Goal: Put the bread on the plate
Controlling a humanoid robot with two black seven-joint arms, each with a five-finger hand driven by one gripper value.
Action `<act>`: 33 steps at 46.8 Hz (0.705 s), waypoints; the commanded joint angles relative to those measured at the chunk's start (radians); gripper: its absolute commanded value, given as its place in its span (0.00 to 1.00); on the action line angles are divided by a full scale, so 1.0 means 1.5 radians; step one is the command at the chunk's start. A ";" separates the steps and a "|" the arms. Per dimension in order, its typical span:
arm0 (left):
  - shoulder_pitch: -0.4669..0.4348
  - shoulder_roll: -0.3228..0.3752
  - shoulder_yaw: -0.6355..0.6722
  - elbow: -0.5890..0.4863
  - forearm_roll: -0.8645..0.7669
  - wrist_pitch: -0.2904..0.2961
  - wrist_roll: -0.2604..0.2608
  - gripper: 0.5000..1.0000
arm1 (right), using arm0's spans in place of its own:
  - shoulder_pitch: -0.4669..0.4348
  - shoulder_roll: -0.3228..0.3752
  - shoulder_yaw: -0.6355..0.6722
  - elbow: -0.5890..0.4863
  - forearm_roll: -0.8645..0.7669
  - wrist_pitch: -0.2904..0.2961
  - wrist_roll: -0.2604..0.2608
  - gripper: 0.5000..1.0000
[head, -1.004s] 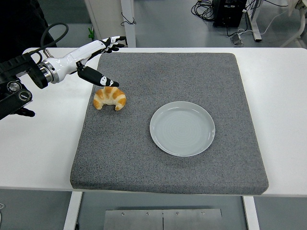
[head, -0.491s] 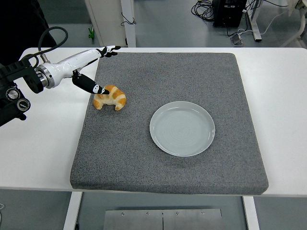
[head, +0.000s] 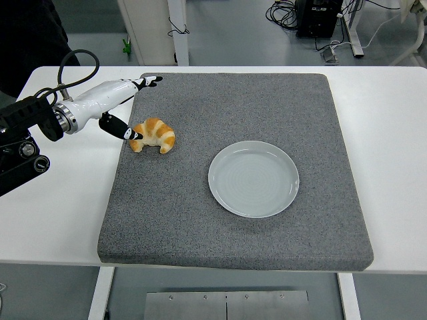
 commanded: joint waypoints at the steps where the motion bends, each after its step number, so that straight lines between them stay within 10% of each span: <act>1: 0.001 -0.010 0.003 0.013 0.000 0.004 0.006 0.93 | 0.000 0.000 0.000 0.000 0.000 0.000 0.000 1.00; 33: 0.005 -0.084 0.039 0.101 -0.001 0.004 0.017 0.93 | 0.001 0.000 0.000 0.000 0.000 0.000 0.000 1.00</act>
